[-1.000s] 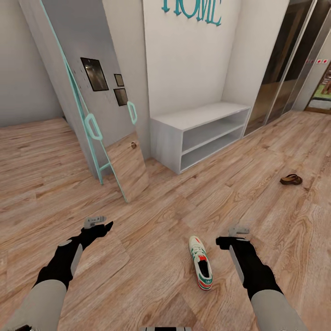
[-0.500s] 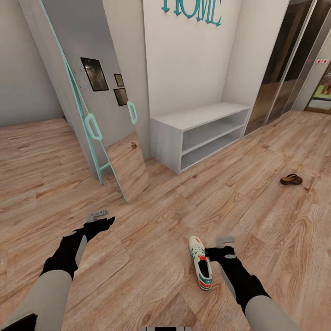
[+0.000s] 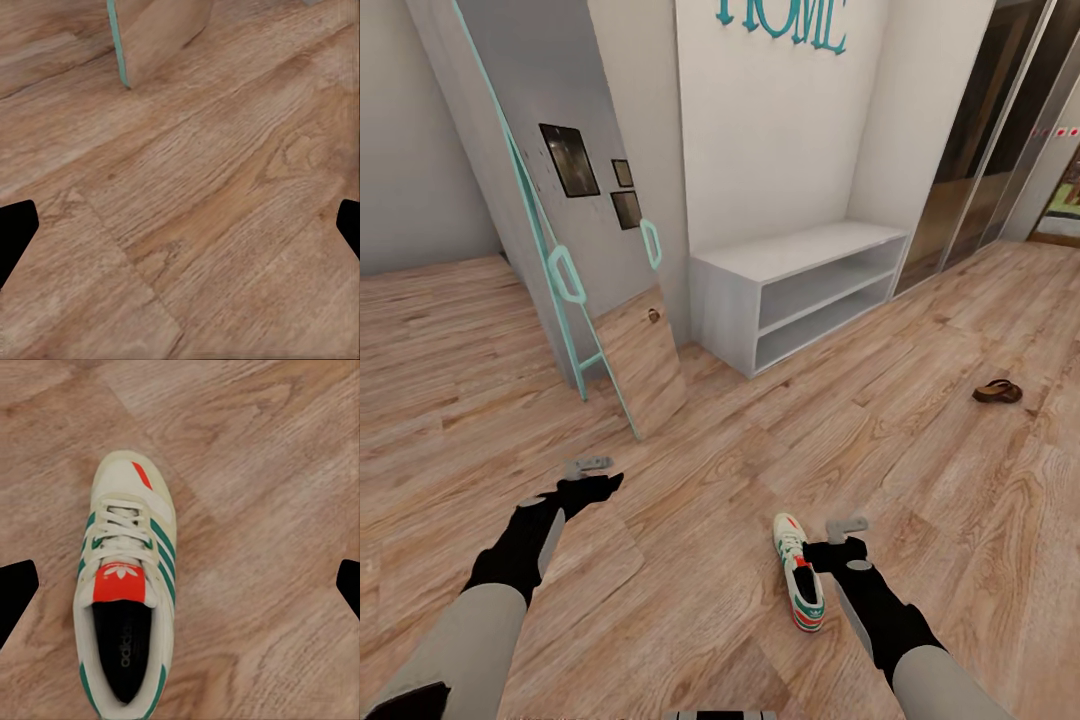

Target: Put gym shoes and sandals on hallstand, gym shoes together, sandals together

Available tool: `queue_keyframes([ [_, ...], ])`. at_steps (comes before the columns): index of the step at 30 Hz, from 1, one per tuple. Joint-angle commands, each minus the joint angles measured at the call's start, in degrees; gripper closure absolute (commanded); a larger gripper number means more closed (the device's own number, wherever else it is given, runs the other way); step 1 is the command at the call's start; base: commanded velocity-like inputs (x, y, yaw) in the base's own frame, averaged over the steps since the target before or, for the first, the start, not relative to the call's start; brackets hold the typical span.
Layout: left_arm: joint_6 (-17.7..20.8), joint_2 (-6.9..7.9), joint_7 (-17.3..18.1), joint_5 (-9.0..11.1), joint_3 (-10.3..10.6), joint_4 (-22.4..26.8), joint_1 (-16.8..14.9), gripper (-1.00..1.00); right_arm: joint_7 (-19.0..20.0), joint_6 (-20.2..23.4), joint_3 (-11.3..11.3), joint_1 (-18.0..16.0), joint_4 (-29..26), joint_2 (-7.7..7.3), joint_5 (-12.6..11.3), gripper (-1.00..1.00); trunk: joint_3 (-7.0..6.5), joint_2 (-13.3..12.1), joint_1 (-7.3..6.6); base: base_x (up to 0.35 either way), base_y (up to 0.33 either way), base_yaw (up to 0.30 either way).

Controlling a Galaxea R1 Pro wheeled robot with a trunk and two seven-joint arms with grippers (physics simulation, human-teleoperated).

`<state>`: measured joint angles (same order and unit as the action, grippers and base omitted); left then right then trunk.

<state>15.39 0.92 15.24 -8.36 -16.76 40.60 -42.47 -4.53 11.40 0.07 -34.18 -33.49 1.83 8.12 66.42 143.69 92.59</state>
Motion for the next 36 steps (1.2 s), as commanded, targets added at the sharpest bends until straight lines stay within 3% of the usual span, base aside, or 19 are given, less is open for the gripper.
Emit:
queue_keyframes([
  [1,0.27,-0.08,0.51,-0.61,1.23,0.09,-0.02,-1.00,-0.12,0.41,0.01,-0.01,-0.10,0.02,0.55,-1.00,0.10,0.02,-0.01,0.000,0.000,0.153],
  [5,0.33,-0.09,0.49,-0.61,4.04,0.09,0.01,-1.00,-0.12,0.38,0.02,-0.01,-0.06,0.01,0.50,-1.00,0.34,0.02,-0.01,0.000,0.000,0.177],
  [26,0.35,-0.19,0.49,-0.52,4.71,0.26,-0.04,-1.00,-0.12,0.38,-0.15,-0.01,0.09,0.01,0.40,-1.00,0.87,0.02,-0.01,0.000,0.000,0.052],
  [30,0.34,-0.25,0.49,-0.50,4.72,1.72,-0.06,-1.00,-0.12,0.38,-0.27,-0.01,0.09,0.01,-0.07,-1.00,2.04,0.07,0.09,0.000,0.000,0.000],
  [36,0.34,-0.33,0.49,-0.46,4.76,3.01,-0.07,-1.00,-0.17,0.38,-0.32,-0.01,0.09,0.01,-3.02,-1.00,3.89,0.15,0.25,0.000,0.000,0.000],
])
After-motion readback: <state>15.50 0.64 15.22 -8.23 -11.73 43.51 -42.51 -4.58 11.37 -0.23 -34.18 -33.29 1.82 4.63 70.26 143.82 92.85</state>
